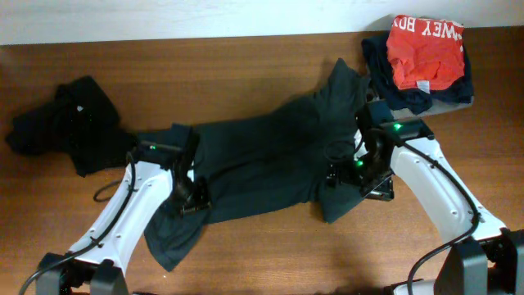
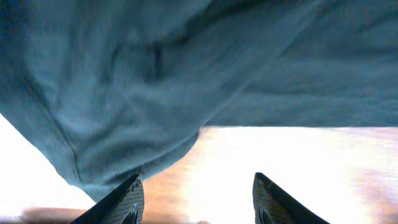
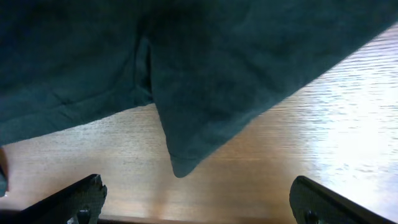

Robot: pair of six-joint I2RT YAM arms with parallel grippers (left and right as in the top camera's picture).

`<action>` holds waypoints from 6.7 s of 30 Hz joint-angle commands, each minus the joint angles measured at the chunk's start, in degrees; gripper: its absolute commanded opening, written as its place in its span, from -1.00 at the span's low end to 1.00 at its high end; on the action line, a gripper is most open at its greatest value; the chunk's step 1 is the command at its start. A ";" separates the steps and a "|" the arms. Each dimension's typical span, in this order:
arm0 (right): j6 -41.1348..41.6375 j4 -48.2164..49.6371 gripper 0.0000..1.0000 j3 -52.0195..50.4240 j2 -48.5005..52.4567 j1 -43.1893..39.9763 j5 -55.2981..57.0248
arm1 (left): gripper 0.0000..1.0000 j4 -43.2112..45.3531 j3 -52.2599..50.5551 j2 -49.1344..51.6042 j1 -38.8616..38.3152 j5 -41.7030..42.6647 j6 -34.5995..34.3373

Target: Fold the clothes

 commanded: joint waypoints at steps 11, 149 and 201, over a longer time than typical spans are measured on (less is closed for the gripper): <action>0.39 2.21 0.98 -1.66 -1.25 0.61 -0.74 | -0.16 2.97 -11.80 -1.29 0.07 -4.31 -13.62; 3.17 8.37 -0.92 -9.40 -1.36 -8.22 10.56 | -1.00 15.23 -1.86 -7.58 15.82 -19.76 -5.31; -5.99 45.48 -0.92 1.36 8.35 -8.92 1.95 | -0.99 26.32 -2.19 8.41 15.76 -20.81 -5.31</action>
